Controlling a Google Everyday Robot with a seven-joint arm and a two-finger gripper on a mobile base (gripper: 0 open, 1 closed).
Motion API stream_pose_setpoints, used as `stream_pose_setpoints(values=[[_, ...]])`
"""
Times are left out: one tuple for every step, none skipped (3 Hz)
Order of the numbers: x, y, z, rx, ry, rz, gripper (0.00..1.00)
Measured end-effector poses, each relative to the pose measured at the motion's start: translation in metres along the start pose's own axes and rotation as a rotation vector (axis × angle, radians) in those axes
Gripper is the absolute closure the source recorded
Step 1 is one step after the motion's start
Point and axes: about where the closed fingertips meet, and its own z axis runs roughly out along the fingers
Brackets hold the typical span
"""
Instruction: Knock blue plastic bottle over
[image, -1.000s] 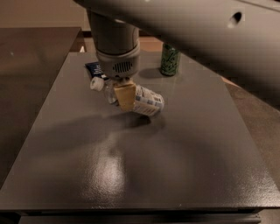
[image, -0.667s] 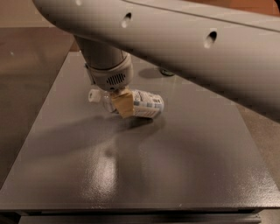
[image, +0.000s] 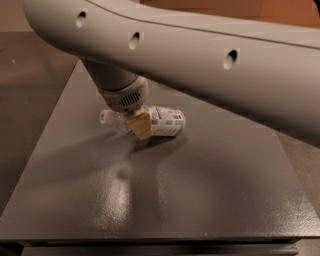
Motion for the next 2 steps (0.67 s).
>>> stream_pose_setpoints(values=[[-0.0018,-0.0026,-0.0015,0.015,-0.008,0.001,0.00],[-0.0018,-0.0026,-0.0015,0.015,-0.008,0.001,0.00]])
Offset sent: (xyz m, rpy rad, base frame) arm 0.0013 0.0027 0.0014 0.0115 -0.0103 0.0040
